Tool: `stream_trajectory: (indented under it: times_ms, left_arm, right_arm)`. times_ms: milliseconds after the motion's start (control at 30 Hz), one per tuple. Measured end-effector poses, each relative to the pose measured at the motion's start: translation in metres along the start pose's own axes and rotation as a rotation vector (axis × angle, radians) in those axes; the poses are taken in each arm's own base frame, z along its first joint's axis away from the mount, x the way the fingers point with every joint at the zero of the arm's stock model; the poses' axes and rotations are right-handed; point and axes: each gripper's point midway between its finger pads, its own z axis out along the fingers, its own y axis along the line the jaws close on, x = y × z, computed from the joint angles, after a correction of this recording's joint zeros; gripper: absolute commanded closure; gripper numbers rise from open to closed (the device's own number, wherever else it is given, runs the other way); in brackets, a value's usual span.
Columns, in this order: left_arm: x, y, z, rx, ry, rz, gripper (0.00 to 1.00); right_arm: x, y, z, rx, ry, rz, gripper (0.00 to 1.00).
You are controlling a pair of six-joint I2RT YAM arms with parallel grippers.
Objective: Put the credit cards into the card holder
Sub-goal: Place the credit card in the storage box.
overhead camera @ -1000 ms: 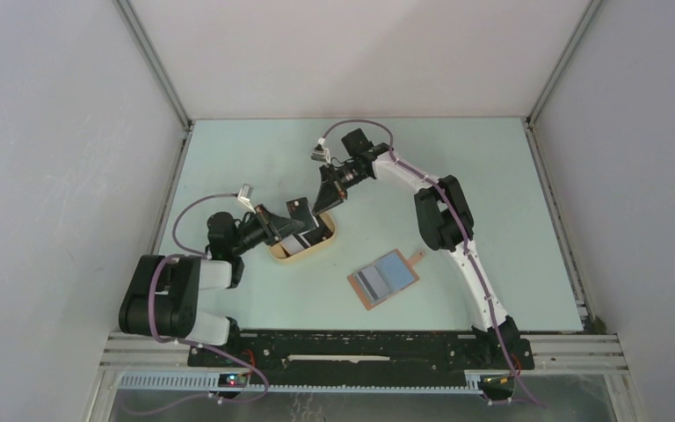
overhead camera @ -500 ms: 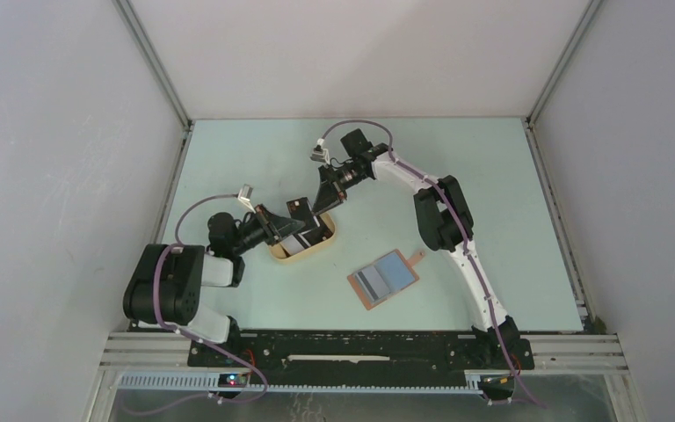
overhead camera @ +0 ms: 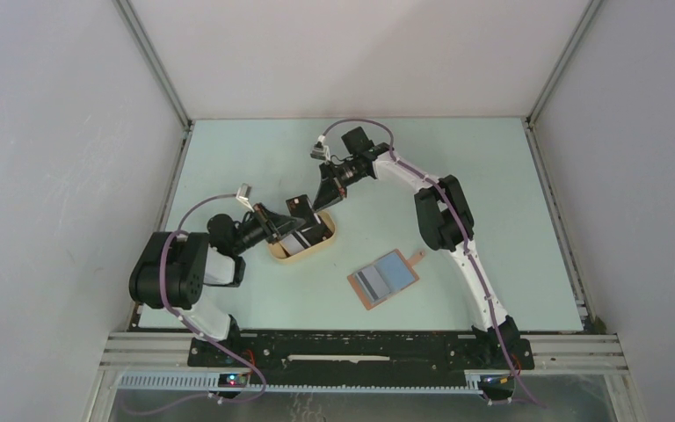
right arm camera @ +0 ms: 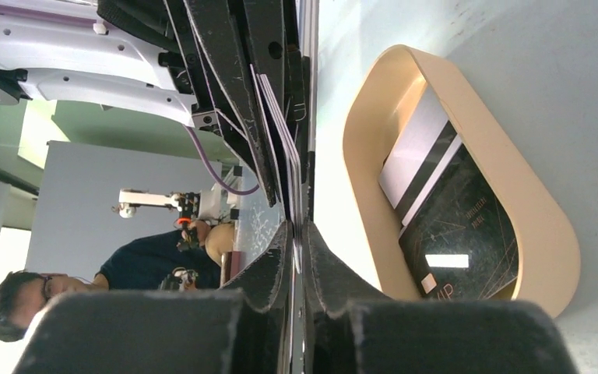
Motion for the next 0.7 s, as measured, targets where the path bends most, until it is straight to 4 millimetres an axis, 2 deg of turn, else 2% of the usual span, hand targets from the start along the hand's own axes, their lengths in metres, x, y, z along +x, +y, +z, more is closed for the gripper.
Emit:
stream_trajectory:
  times_ms: [100,167,333,533,700]
  left_arm:
    - [0.0,0.0,0.0,0.001,-0.001,-0.008,0.86]
    - [0.0,0.001,0.0,-0.001,0.002,-0.019,0.79]
    - [0.005,0.007,0.0,-0.021,0.015,-0.041,0.69]
    - [0.01,0.012,-0.001,-0.048,0.033,-0.055,0.68]
    - [0.011,0.016,-0.001,-0.064,0.032,-0.063,0.75]
  right_arm:
    - [-0.001,0.002,0.0,-0.012,0.0,0.003,1.0]
    - [-0.001,0.003,0.0,-0.016,0.0,-0.001,1.0]
    - [0.0,0.003,0.006,-0.021,0.008,-0.008,1.0]
    - [0.003,-0.001,0.008,-0.014,0.01,0.002,1.0]
    - [0.003,-0.007,0.008,0.004,0.003,0.007,1.0]
